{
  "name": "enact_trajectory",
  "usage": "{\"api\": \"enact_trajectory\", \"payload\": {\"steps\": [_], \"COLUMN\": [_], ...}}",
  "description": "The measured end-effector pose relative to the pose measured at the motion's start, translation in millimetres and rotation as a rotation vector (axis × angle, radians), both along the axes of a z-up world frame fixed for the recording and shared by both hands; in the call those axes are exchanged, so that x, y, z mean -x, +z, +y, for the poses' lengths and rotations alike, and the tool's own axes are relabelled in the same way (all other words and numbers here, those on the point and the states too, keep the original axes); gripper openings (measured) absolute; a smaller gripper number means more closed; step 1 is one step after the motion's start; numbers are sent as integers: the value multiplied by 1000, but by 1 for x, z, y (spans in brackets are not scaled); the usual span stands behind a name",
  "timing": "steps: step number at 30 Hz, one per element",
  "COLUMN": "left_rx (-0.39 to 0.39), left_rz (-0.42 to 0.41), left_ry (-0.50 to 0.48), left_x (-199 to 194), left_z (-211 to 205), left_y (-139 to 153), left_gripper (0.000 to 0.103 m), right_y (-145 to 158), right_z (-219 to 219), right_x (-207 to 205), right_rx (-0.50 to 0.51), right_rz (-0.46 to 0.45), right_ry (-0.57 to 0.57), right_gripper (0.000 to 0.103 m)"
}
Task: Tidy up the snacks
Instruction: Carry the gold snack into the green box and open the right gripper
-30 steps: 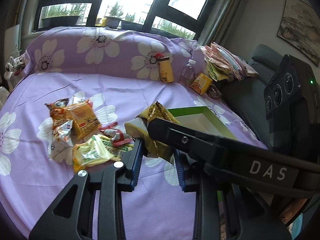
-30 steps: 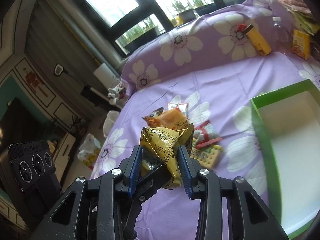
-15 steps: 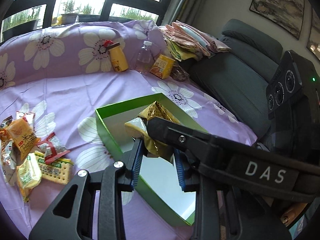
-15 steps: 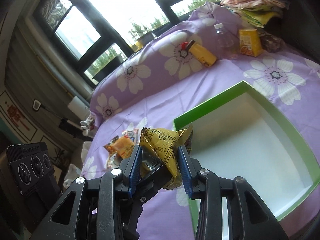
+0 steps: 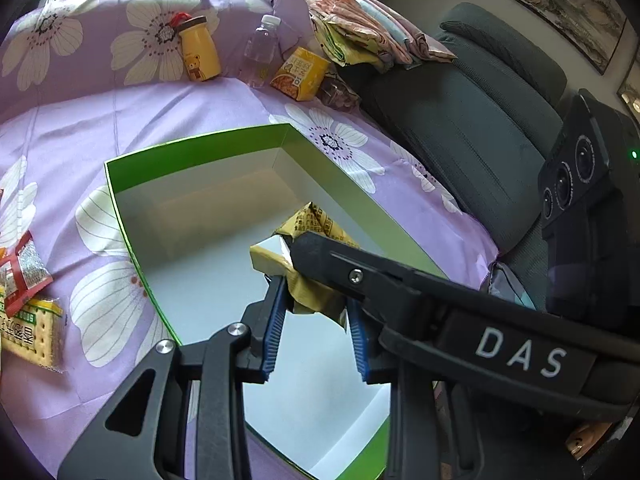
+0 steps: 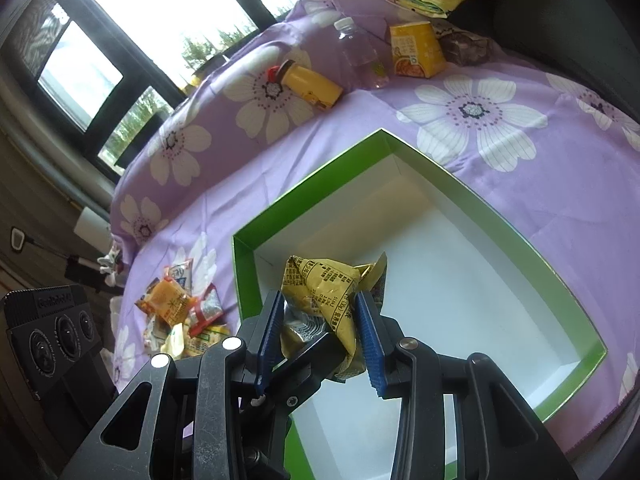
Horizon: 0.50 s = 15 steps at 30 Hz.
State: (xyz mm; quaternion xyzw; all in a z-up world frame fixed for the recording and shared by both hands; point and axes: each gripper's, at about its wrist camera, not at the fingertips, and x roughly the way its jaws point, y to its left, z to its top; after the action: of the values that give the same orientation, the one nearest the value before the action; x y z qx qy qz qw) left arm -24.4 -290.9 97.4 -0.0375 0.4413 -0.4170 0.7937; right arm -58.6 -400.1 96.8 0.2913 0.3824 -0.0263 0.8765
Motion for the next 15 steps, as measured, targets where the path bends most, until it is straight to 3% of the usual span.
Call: {"api": "enact_trajectory", "payload": {"steps": [5, 10, 13, 15], "left_rx": [-10, -32, -16, -6], "left_rz": [55, 49, 42, 23], "left_ry": [-6, 11, 13, 29], "left_x": [-4, -2, -1, 1], "left_z": [-6, -5, 2, 10], "left_y": [-11, -13, -9, -3], "left_gripper": [29, 34, 47, 62], "right_y": [-11, -15, -14, -10], "right_z": [-5, -6, -7, -7], "right_x": [-5, -7, -6, -2], "right_rx": [-10, 9, 28, 38], "right_rz": [68, 110, 114, 97], "right_ry": [-8, -33, -49, -63], "right_gripper": [40, 41, 49, 62]}}
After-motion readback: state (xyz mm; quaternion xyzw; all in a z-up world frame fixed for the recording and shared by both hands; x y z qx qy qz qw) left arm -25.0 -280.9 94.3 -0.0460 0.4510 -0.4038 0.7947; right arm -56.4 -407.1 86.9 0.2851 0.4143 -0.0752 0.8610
